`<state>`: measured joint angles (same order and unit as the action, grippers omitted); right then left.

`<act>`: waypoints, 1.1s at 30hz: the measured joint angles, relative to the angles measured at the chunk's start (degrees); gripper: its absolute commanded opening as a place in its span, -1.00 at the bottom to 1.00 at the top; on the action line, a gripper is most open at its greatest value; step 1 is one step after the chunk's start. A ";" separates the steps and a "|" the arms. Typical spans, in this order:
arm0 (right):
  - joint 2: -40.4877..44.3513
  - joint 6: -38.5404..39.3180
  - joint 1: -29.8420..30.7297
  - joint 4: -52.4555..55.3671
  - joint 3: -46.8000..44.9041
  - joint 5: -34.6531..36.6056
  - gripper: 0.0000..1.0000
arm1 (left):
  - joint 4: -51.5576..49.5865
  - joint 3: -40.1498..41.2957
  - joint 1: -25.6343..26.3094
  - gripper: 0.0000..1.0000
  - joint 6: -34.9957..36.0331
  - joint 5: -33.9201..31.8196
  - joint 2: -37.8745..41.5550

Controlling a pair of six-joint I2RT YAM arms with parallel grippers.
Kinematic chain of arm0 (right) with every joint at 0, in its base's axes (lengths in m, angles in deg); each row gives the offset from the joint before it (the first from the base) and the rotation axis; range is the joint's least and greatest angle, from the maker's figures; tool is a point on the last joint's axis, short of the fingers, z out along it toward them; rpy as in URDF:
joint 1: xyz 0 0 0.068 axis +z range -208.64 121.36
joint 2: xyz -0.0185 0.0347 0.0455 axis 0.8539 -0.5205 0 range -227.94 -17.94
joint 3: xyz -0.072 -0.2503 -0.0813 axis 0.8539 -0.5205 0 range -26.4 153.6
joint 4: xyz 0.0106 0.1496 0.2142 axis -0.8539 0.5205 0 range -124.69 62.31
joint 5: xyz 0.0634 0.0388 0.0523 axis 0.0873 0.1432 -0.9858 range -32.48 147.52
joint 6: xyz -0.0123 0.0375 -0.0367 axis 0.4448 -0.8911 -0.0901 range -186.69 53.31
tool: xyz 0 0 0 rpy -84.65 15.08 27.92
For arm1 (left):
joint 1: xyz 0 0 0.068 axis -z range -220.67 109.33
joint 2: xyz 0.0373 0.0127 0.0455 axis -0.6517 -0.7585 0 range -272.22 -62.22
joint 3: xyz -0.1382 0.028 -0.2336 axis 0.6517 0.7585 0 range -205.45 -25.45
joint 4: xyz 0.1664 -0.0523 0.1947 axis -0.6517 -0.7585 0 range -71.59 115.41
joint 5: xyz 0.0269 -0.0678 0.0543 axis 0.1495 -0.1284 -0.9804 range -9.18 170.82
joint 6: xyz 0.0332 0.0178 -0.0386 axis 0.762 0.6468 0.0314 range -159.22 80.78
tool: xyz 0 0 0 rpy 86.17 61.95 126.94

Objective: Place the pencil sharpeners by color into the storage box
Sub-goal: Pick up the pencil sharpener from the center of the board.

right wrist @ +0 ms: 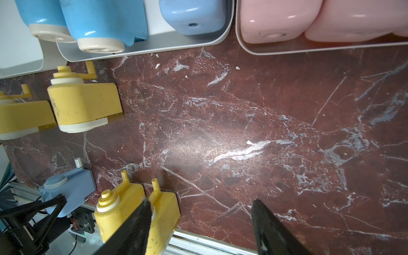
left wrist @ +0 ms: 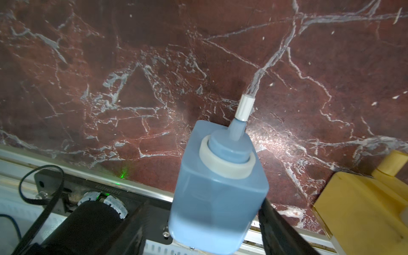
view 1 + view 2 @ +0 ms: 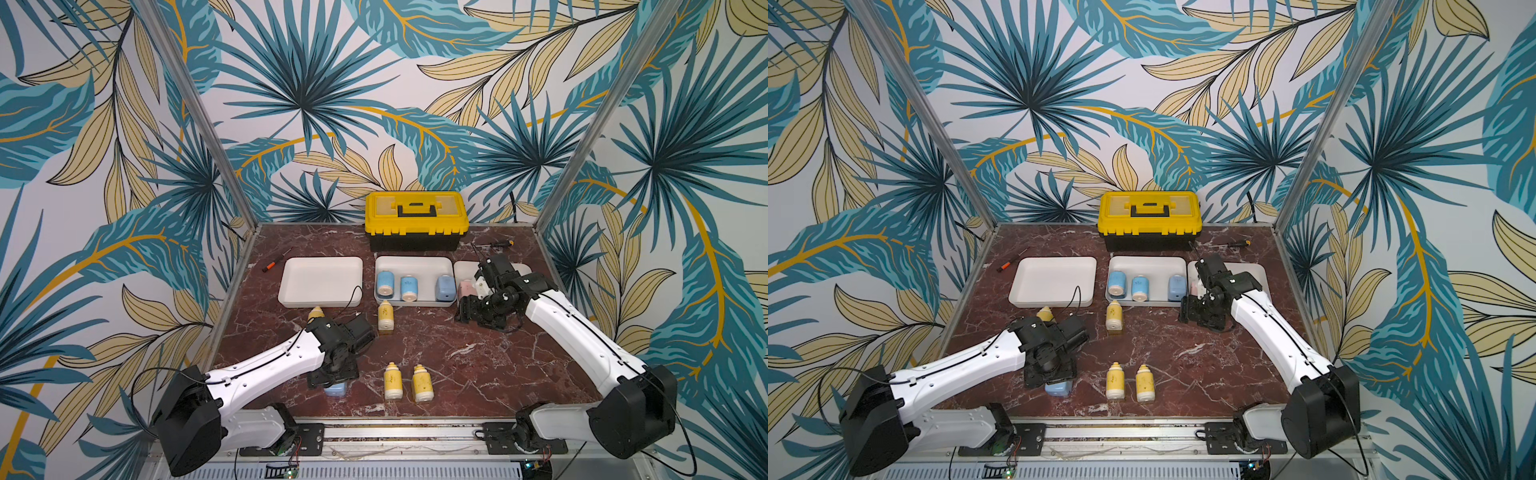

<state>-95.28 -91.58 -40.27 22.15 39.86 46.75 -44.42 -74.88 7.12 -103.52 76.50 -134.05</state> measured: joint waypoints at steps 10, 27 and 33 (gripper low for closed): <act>0.00 -0.20 0.00 0.00 0.00 0.02 0.46 | 4.04 2.80 -1.05 0.41 2.12 2.43 -1.88; 0.00 -0.20 0.00 0.02 0.00 0.04 0.46 | 6.03 2.82 -2.80 0.03 5.90 4.26 -3.63; 0.00 -0.22 0.00 0.02 0.07 0.22 0.46 | 6.16 2.93 -3.23 -0.13 6.67 4.63 -3.63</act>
<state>-95.28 -91.80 -40.27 22.17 39.92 46.97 -38.25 -71.95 3.88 -96.85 81.14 -137.68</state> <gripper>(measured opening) 0.732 0.581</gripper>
